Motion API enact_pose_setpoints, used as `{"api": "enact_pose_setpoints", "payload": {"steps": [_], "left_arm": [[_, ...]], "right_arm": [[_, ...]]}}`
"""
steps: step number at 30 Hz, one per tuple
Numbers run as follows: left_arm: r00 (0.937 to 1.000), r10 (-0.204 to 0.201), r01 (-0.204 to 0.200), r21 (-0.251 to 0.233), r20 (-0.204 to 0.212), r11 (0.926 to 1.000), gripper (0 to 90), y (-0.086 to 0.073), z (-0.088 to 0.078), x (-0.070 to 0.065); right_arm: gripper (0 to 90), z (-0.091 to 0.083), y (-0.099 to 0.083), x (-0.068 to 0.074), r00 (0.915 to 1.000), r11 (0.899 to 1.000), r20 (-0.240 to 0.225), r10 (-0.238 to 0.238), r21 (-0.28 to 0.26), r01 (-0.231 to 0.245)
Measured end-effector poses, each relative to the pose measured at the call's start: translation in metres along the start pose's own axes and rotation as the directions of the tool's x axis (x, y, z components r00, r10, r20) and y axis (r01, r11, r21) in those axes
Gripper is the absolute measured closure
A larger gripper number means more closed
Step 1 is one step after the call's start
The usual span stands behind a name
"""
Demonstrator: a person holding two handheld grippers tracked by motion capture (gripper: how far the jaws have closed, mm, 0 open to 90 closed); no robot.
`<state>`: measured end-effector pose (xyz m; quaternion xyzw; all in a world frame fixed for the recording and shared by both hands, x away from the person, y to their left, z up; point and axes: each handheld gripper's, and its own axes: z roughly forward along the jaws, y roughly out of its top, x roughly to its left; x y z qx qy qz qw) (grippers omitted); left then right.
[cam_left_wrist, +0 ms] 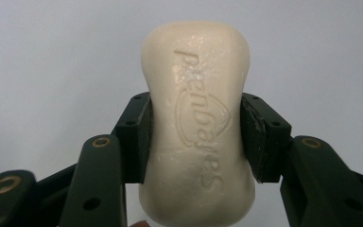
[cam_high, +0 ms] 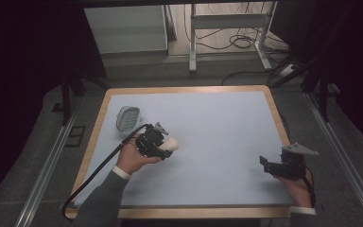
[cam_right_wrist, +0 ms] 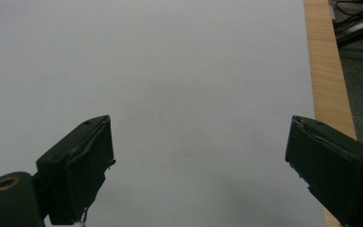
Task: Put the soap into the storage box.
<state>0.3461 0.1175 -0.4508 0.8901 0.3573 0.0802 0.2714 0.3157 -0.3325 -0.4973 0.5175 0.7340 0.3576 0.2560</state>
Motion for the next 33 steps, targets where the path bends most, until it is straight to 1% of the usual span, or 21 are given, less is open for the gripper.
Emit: {"api": "enact_pose_setpoints", "payload": {"steps": [4,12,16,24,33], "left_arm": [[0.9999,-0.010,0.010,-0.002,-0.008,0.9999,49.4,0.000,-0.002,0.004],[0.9995,-0.023,0.023,-0.001,-0.020,0.9997,49.4,0.001,-0.005,0.013],[0.9992,-0.029,0.029,-0.009,-0.028,0.9996,49.4,0.001,-0.008,0.016],[0.9986,-0.041,0.041,-0.014,-0.034,0.9991,49.4,0.002,-0.011,0.024],[0.9977,-0.057,0.057,-0.013,-0.038,0.9983,49.4,0.003,-0.012,0.032]], "right_arm": [[8.3,0.000,0.000,0.001,0.9999,1.000,-0.008,-0.010,-0.006,0.010],[8.3,0.001,-0.001,0.000,1.0000,1.000,-0.001,-0.006,0.000,0.006],[8.4,0.001,-0.001,-0.001,1.0000,1.000,0.005,-0.002,0.008,0.002],[8.4,0.002,-0.001,-0.001,1.0000,1.000,0.007,0.003,0.015,-0.003],[8.3,0.001,-0.001,-0.002,1.0000,1.000,0.009,0.004,0.010,-0.004]]}}
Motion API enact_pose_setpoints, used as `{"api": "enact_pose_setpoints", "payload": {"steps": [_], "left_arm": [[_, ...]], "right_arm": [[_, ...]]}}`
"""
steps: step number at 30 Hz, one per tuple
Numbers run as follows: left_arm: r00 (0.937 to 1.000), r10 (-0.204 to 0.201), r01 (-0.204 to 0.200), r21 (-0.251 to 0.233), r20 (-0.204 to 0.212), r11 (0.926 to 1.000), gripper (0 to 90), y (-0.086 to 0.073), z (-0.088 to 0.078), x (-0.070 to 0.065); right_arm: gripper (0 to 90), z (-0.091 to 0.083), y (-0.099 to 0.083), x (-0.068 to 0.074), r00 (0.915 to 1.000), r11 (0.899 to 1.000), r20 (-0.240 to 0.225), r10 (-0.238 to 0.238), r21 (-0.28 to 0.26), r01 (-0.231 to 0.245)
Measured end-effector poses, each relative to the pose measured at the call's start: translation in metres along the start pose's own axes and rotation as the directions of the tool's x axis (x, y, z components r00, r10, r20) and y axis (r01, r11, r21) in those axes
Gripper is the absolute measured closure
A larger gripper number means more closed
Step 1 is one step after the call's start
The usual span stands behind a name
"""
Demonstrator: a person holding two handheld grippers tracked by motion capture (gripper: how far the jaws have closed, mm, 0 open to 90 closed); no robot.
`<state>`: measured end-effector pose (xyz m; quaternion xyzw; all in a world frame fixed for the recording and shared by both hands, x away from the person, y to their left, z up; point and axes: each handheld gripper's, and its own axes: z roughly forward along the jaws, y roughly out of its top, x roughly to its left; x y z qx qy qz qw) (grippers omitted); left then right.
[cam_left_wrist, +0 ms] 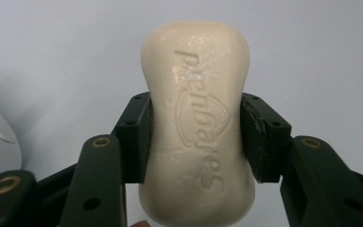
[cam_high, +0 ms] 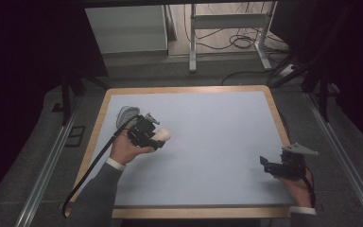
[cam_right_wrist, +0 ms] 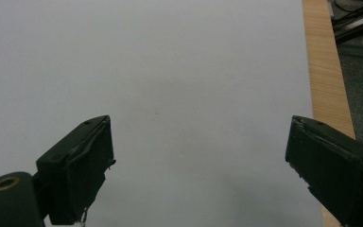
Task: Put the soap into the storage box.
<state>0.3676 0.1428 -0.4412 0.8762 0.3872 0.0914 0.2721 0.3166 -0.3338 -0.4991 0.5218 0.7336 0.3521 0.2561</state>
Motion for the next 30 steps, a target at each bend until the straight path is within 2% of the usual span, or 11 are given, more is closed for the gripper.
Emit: {"api": "enact_pose_setpoints", "payload": {"steps": [5,8,23,30], "left_arm": [[1.0000,-0.008,0.008,0.000,-0.006,1.0000,49.4,0.001,-0.001,0.005],[0.9997,-0.008,0.008,-0.012,-0.023,0.9999,49.4,0.001,-0.002,0.008],[0.9992,-0.029,0.029,0.010,-0.029,0.9995,49.4,0.003,-0.001,0.025],[0.9984,-0.037,0.037,0.004,-0.043,0.9993,49.4,0.004,-0.005,0.033]], "right_arm": [[8.3,0.000,0.000,0.000,1.0000,1.000,-0.002,-0.001,0.001,0.001],[8.3,0.000,0.000,0.000,1.0000,1.000,-0.001,-0.003,0.002,0.003],[8.3,0.000,-0.001,-0.002,1.0000,1.000,0.002,0.002,0.001,-0.002],[8.3,0.000,-0.001,-0.002,1.0000,1.000,0.002,0.003,0.004,-0.003]]}}
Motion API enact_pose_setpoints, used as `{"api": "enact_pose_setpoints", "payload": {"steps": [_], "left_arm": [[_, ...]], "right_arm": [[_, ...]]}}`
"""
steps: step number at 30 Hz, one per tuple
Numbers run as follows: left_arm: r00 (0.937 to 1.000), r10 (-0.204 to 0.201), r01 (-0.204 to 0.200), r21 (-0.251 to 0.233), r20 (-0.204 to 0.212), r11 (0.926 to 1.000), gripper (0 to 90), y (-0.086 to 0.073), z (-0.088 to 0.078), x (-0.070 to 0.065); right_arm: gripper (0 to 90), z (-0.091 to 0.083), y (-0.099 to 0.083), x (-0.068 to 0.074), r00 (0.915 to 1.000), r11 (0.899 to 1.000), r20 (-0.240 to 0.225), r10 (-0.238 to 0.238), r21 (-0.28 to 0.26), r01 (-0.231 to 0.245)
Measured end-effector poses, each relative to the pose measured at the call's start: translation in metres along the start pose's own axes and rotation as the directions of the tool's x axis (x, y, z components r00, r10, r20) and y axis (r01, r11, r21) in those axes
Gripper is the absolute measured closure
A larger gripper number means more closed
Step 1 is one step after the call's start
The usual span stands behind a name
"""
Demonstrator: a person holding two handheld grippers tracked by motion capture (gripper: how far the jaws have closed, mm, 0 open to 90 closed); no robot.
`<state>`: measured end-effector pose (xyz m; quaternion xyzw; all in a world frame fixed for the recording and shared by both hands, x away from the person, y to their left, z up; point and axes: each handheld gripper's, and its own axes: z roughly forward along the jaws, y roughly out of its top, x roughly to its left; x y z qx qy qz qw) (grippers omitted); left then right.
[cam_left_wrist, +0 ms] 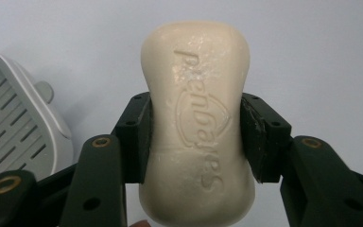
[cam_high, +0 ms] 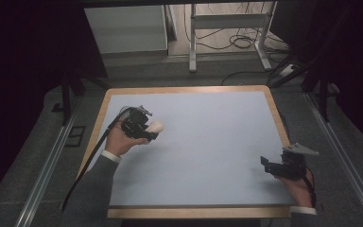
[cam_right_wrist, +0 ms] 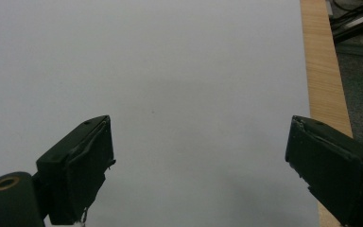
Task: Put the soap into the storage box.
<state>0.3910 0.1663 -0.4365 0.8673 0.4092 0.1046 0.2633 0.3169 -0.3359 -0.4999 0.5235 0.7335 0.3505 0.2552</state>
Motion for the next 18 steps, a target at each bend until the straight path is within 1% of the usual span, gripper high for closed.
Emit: {"api": "enact_pose_setpoints", "payload": {"steps": [10,18], "left_arm": [[0.9995,-0.027,0.027,-0.007,-0.012,0.9996,49.4,0.003,-0.002,0.011],[0.9989,-0.041,0.041,0.001,-0.023,0.9992,49.4,0.004,-0.002,0.022]], "right_arm": [[8.4,0.000,0.000,0.000,1.0000,1.000,0.001,0.001,0.001,-0.001],[8.4,0.000,0.000,-0.001,1.0000,1.000,0.001,0.002,0.001,-0.002]]}}
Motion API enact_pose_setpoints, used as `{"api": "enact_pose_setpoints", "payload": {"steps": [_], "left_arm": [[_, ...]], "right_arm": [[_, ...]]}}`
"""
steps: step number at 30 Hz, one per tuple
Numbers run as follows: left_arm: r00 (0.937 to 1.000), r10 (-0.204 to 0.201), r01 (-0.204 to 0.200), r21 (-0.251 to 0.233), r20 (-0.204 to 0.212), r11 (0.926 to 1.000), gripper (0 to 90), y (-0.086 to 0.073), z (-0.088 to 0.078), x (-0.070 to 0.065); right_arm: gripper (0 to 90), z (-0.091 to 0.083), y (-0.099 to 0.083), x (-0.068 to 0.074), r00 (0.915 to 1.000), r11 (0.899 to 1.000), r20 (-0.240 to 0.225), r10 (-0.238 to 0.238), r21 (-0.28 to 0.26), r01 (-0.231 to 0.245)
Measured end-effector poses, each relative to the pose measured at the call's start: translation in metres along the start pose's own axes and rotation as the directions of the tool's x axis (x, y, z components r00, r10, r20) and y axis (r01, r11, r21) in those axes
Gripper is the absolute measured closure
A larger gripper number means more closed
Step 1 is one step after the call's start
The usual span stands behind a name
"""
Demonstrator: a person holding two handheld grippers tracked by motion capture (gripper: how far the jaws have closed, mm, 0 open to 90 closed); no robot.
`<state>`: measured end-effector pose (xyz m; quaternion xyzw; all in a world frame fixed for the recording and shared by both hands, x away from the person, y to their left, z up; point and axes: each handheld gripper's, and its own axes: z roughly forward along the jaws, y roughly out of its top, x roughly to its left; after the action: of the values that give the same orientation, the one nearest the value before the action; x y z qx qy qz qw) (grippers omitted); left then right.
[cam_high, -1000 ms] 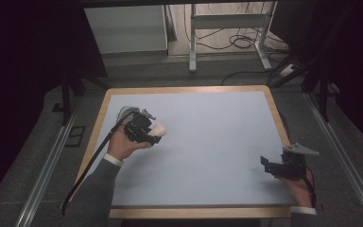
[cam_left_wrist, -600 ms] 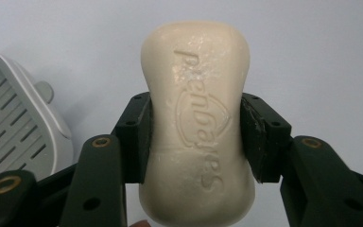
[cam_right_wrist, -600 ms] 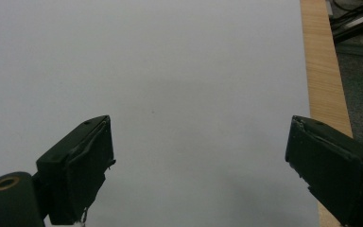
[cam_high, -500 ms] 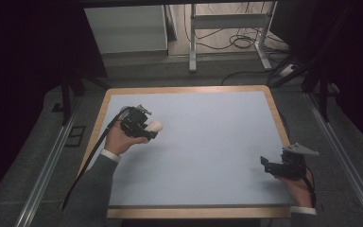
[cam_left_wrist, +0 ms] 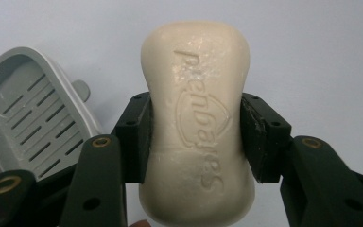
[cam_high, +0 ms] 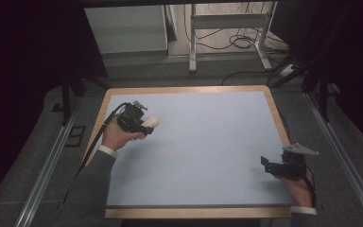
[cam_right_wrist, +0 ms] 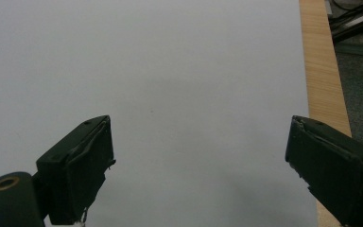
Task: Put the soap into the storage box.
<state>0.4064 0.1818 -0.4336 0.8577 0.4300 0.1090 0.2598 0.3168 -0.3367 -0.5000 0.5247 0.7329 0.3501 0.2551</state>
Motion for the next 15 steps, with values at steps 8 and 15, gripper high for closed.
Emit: {"api": "enact_pose_setpoints", "payload": {"steps": [8,15], "left_arm": [[0.9994,-0.031,0.031,0.004,-0.019,0.9995,49.5,0.000,-0.002,0.015],[0.9977,-0.059,0.059,0.008,-0.033,0.9982,49.4,0.000,-0.001,0.025]], "right_arm": [[8.3,0.001,0.000,0.000,1.0000,1.000,0.001,0.000,0.001,0.000],[8.3,0.000,0.000,0.000,1.0000,1.000,0.002,0.000,0.001,0.000]]}}
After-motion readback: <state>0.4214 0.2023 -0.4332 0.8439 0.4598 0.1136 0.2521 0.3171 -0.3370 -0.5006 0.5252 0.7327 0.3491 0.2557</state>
